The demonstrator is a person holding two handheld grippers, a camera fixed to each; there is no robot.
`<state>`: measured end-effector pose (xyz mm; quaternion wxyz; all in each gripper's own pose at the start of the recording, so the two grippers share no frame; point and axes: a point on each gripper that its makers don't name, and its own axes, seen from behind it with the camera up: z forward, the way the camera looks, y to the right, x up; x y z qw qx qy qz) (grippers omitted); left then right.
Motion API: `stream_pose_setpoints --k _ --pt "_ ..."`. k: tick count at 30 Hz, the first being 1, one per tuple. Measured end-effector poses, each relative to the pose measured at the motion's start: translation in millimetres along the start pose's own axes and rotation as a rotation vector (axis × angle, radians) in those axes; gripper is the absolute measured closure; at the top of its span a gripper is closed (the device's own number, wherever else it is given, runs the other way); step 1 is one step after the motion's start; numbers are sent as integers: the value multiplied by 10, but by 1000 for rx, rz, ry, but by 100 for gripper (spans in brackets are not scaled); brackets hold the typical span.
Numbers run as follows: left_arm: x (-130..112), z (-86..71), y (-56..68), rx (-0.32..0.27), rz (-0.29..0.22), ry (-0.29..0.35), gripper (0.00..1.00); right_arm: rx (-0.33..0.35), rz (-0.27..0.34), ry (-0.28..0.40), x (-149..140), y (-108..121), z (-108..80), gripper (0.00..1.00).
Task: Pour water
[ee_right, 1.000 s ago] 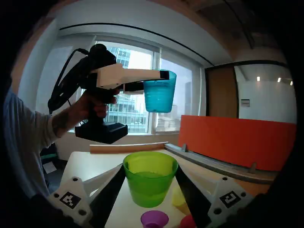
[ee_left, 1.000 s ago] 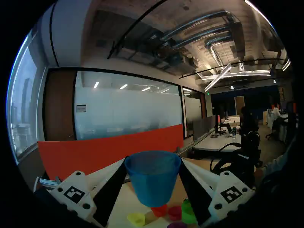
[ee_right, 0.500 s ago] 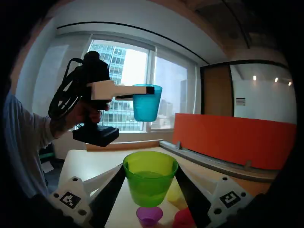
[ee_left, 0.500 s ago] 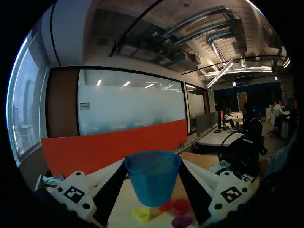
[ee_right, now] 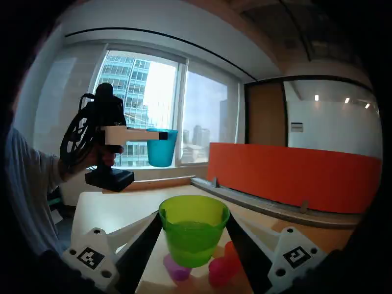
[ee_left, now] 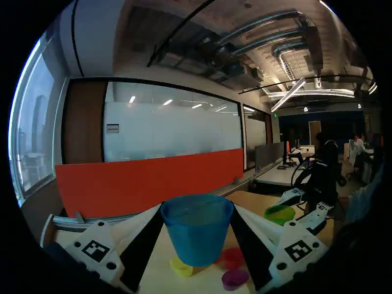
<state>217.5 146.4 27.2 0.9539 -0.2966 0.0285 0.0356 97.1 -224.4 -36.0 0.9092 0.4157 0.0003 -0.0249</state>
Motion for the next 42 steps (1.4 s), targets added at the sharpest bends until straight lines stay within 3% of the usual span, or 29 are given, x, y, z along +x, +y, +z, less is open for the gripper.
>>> stream_pose_setpoints --k 12,42 --pt "-311 -65 53 -8 17 -56 12 -14 17 -14 -44 84 -110 9" --pt "-1787 -189 256 -101 16 -355 11 43 43 -229 -867 52 -226 9"
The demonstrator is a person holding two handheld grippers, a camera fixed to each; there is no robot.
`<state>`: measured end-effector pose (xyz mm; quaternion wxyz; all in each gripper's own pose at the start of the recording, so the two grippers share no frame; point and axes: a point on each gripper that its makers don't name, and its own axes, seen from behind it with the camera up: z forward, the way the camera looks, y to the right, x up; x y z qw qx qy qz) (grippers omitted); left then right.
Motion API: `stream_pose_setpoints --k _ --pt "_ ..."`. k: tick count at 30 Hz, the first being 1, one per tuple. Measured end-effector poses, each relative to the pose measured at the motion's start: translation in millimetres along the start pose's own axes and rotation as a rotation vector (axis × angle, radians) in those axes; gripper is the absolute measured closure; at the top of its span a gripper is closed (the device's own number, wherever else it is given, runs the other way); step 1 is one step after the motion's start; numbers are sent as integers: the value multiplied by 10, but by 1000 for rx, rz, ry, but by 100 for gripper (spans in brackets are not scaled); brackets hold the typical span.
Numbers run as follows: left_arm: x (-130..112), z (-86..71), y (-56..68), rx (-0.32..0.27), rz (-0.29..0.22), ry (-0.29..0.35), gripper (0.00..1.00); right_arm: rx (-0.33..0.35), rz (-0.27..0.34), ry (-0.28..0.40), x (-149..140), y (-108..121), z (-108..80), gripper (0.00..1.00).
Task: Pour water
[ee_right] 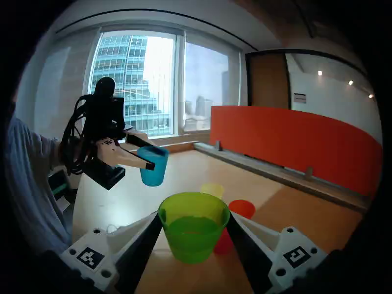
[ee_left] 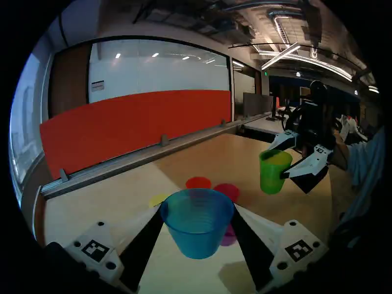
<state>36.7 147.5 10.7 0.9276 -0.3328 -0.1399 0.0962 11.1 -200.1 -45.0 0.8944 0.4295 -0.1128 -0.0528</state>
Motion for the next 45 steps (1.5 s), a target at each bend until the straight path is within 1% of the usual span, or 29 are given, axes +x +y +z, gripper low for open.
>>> stream_pose_setpoints --k 8,14,20,23,27,34,45 --pt "-421 82 61 -19 25 -98 11 7 -16 -73 -233 15 45 9" --pt "-665 111 88 -38 35 -160 10 18 -18 -119 -389 22 67 9" --pt "-902 132 122 -63 60 -227 11 20 -25 -170 -554 49 83 8" --pt "-1013 153 144 -76 64 -257 11 23 -19 -187 -625 52 97 8" --pt "-1118 198 175 -91 66 -282 11 29 -10 -205 -708 50 114 9" --pt "-1251 282 188 -106 84 -316 11 33 -5 -229 -822 64 136 8" --pt "-1405 360 196 -115 92 -340 11 27 7 -246 -926 112 165 8"
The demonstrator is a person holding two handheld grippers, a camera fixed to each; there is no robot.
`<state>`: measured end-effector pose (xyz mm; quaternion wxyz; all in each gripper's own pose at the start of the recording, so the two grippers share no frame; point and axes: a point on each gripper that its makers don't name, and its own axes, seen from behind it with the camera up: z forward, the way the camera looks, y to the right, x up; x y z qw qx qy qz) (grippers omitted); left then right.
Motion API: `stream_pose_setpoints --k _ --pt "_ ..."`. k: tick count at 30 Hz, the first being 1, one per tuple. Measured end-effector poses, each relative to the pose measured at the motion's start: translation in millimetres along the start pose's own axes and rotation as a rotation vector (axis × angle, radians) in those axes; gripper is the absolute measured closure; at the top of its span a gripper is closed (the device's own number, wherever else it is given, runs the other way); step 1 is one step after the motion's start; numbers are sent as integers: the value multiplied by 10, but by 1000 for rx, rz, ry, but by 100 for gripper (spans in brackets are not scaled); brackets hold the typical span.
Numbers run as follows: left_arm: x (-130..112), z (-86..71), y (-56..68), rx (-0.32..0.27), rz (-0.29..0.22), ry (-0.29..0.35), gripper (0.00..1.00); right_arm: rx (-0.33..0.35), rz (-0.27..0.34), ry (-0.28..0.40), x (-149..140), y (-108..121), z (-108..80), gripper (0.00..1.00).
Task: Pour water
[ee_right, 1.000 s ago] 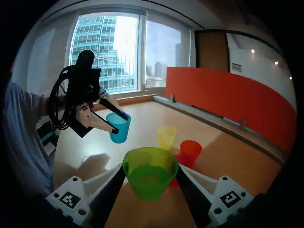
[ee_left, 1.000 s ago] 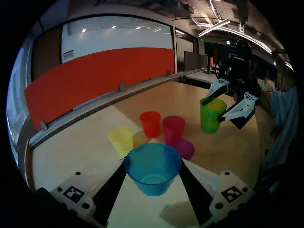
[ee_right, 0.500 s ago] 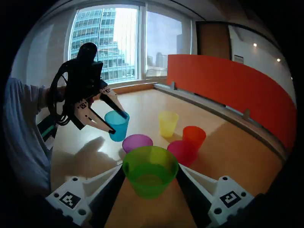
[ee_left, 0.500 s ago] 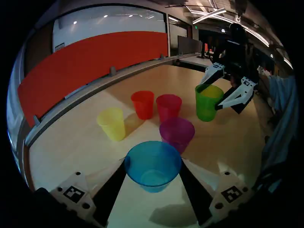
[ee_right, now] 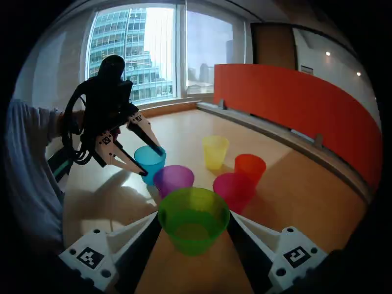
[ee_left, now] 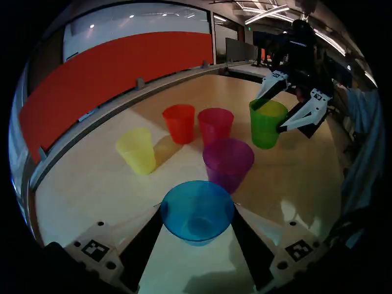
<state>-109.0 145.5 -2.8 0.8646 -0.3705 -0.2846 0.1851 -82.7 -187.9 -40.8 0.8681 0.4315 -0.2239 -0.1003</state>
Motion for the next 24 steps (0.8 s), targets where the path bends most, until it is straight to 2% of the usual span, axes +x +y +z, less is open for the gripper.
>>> stream_pose_setpoints --k 18,24 --pt "-154 -13 -16 7 -21 -14 11 -7 -7 -21 -95 -15 50 8" --pt "-214 -12 -48 19 -39 -36 4 -9 -8 -21 -106 -21 70 8"
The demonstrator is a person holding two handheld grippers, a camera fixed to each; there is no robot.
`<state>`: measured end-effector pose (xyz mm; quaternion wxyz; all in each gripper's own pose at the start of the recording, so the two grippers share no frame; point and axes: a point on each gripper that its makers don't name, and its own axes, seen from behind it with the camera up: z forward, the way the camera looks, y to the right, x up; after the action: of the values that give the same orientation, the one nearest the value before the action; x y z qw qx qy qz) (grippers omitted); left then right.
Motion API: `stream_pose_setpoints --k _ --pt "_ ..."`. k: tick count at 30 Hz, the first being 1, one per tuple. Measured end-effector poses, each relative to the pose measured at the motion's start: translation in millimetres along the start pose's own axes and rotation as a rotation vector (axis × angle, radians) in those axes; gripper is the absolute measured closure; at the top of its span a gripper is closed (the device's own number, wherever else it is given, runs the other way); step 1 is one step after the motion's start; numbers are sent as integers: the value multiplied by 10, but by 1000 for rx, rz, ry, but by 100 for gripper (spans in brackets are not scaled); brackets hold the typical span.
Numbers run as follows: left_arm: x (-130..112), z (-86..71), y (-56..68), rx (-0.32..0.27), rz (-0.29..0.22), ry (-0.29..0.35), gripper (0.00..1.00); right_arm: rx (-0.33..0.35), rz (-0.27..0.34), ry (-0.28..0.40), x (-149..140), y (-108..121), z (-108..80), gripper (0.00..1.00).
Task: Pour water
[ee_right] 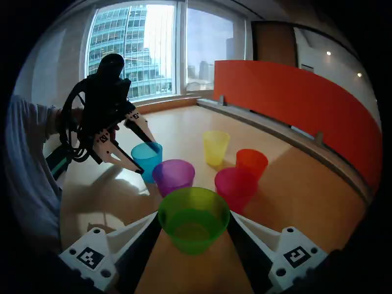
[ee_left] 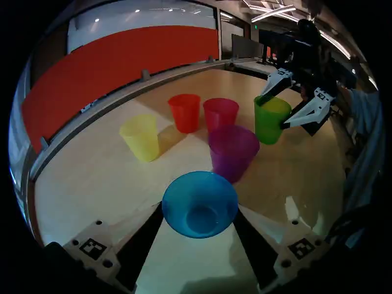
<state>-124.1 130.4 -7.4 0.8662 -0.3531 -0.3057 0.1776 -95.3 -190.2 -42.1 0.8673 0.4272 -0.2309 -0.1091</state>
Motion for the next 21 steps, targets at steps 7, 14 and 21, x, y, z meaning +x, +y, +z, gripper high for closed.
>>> stream_pose_setpoints --k 7,14,21 --pt "-63 -46 7 3 -22 -14 4 -7 -8 -17 -97 -5 41 8" --pt "-186 -115 67 7 -41 -27 4 -7 -12 -31 -204 -35 93 8" --pt "-294 -198 118 21 -31 -28 4 -5 -9 -36 -265 -77 132 8"
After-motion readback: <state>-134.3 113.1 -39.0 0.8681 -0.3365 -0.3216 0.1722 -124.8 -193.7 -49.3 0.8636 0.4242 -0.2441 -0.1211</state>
